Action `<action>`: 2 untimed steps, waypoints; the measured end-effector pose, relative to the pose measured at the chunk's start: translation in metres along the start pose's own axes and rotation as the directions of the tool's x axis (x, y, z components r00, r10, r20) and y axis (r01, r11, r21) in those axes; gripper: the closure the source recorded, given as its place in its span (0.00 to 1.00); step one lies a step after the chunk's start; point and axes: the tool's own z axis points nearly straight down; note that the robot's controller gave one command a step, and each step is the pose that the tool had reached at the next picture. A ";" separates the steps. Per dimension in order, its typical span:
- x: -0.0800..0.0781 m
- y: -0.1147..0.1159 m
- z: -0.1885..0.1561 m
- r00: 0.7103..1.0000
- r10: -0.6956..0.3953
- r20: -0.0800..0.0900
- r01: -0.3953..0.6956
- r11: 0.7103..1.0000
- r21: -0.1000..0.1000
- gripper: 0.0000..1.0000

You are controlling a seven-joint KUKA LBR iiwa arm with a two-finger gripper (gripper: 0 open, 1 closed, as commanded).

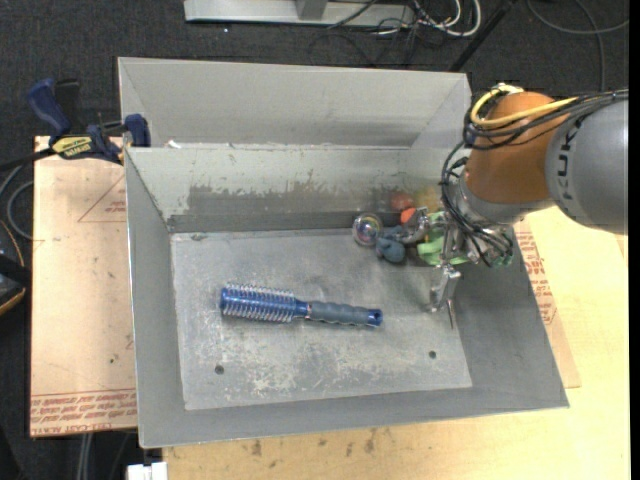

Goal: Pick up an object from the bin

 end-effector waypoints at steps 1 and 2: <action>0.000 -0.001 0.000 1.000 -0.023 0.000 0.023 1.000 0.000 0.00; 0.001 0.002 -0.001 1.000 -0.022 -0.013 0.022 1.000 -0.012 1.00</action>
Offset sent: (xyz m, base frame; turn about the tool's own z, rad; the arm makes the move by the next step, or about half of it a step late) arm 0.0166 -0.0381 -0.0060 -0.0644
